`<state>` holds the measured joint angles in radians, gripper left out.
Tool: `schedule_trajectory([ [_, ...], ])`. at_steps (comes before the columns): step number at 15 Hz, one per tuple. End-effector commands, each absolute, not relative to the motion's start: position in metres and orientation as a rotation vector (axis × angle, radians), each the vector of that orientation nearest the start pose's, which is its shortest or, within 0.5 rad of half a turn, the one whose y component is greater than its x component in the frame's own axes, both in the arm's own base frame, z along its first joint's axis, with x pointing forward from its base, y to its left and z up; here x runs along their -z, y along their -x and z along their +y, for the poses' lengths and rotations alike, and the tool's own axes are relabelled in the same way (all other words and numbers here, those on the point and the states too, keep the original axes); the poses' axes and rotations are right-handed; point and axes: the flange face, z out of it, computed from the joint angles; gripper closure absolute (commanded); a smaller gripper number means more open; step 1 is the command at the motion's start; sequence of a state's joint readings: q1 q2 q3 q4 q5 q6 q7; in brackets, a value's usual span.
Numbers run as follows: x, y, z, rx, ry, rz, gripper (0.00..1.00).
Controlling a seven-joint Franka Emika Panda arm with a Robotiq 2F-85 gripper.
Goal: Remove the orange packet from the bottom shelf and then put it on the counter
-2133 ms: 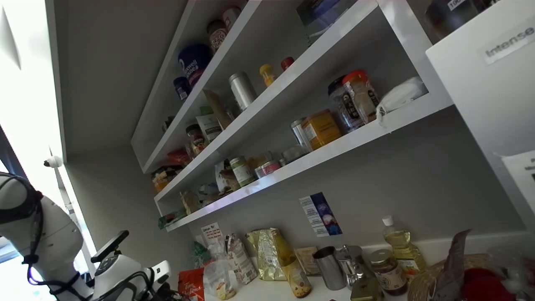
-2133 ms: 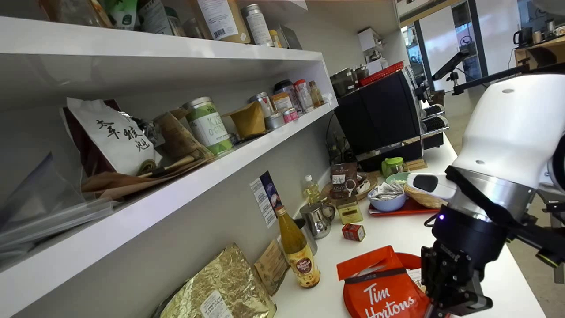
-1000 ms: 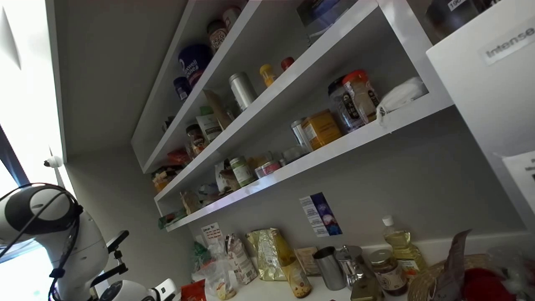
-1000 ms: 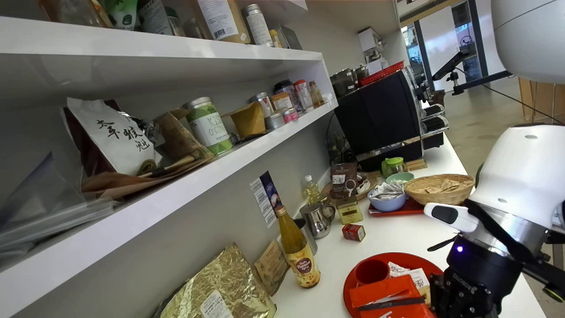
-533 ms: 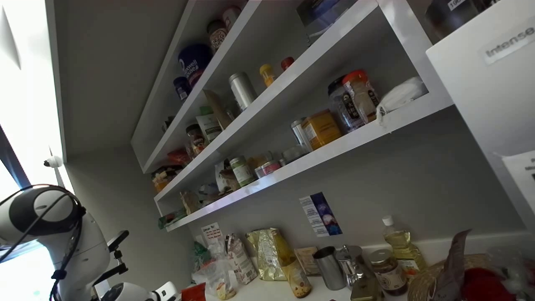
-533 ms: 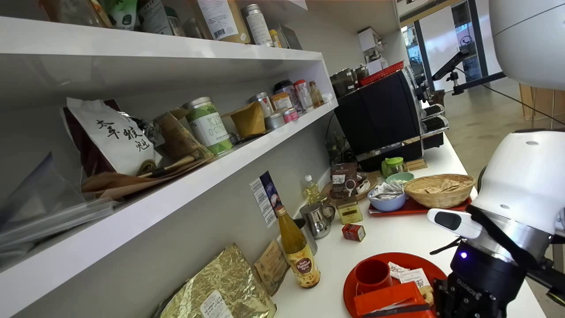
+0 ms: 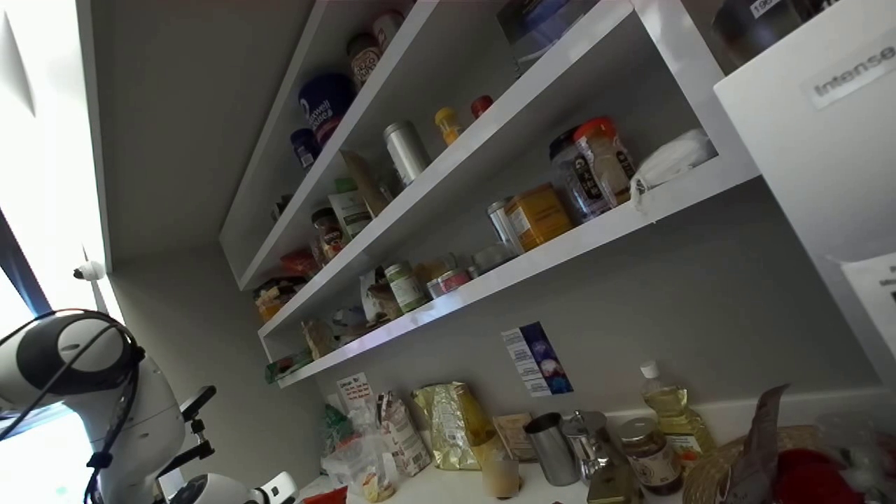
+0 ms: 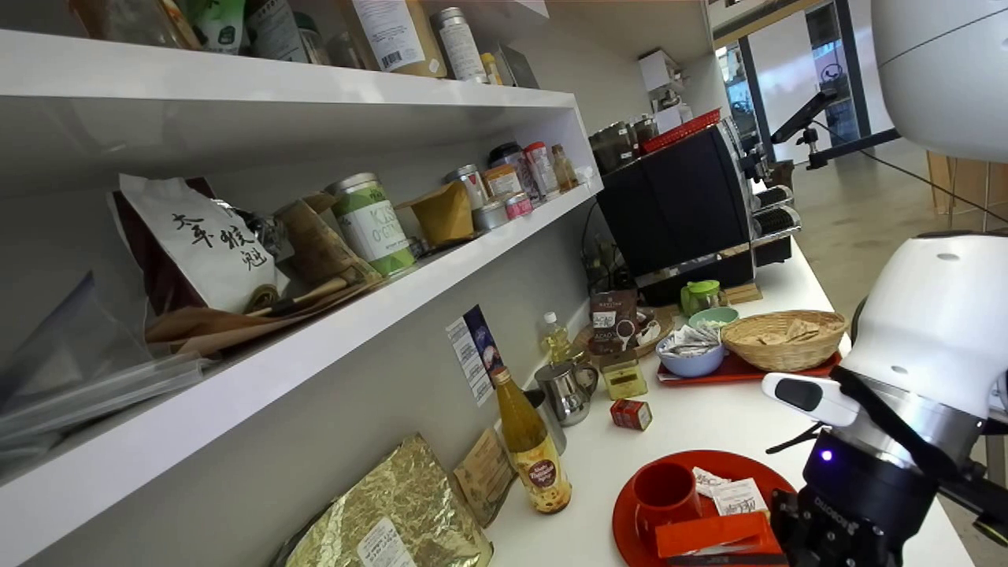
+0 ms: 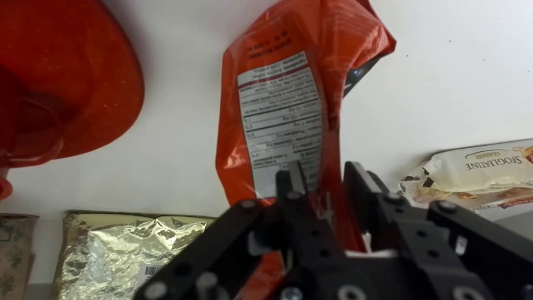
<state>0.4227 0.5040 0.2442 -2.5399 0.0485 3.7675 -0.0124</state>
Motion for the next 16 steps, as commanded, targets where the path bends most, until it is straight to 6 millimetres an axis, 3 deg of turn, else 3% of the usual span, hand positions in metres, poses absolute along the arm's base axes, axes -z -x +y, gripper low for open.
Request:
schedule_trajectory([
  [1, -0.179, -0.385, 0.297, 0.964, 2.558, -0.755, 0.38],
  [6, -0.18, -0.383, 0.295, 0.954, 2.562, -0.759, 0.02],
  [11, -0.191, -0.379, 0.289, 0.917, 2.592, -0.72, 0.0],
  [16, -0.213, -0.353, 0.258, 0.697, 2.736, -0.676, 0.0],
])
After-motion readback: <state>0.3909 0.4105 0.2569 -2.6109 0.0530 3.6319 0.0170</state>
